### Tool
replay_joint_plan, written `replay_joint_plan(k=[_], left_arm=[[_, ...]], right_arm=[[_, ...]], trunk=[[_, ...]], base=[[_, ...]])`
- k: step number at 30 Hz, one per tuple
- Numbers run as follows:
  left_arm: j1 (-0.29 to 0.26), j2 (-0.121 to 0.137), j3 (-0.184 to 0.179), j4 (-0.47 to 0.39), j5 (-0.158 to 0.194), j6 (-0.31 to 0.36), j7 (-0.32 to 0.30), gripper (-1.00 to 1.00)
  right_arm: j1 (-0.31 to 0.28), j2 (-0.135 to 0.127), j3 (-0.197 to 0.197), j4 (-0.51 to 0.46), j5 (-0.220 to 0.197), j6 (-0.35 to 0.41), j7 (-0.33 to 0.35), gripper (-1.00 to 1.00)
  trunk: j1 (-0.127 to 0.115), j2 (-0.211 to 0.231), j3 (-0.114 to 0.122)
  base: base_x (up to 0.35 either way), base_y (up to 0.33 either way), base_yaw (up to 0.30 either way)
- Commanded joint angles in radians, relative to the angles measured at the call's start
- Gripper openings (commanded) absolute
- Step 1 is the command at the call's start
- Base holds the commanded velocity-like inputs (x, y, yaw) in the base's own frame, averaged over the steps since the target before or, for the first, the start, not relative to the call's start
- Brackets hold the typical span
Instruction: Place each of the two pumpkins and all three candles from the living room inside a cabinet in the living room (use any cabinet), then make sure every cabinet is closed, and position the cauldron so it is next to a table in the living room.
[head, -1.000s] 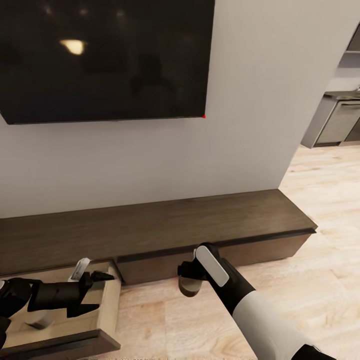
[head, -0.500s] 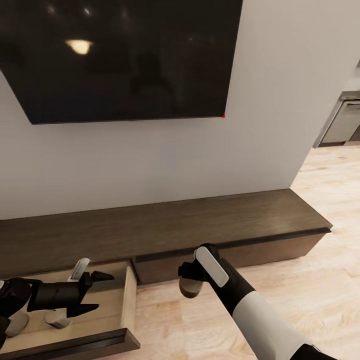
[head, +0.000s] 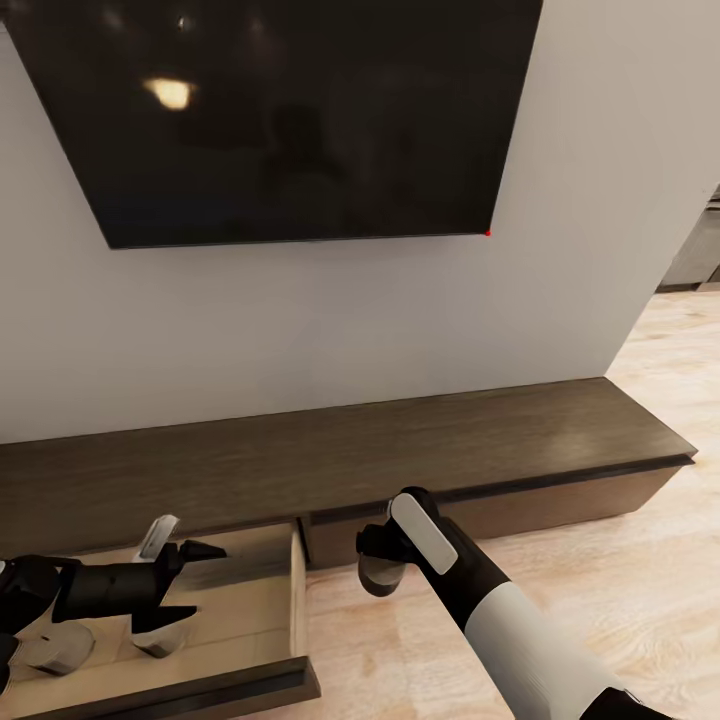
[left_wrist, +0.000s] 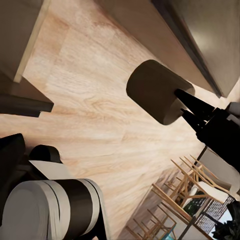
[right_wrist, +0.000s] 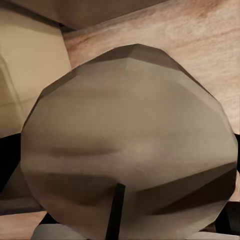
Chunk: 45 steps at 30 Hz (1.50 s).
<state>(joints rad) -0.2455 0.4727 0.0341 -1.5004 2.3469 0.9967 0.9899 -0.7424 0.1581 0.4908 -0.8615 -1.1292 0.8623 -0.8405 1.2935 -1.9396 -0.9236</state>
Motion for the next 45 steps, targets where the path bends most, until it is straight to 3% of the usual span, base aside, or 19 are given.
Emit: replay_joint_plan(k=[1,45], left_arm=[[-0.001,0.0,0.001,0.0,0.009,0.003,0.01,1.0],[0.0,0.0,0.001,0.0,0.009,0.003,0.011,1.0]], right_arm=[[-0.001,0.0,0.002,-0.001,-0.01,0.0,-0.011,-1.0],[0.0,0.003,0.005,0.027,-0.007,-0.023,-0.01,-1.0]], trunk=[[0.0,0.0,-0.001],[0.0,0.0,-0.001]], base=[[0.0,0.294,0.0],[0.0,0.294,0.0]])
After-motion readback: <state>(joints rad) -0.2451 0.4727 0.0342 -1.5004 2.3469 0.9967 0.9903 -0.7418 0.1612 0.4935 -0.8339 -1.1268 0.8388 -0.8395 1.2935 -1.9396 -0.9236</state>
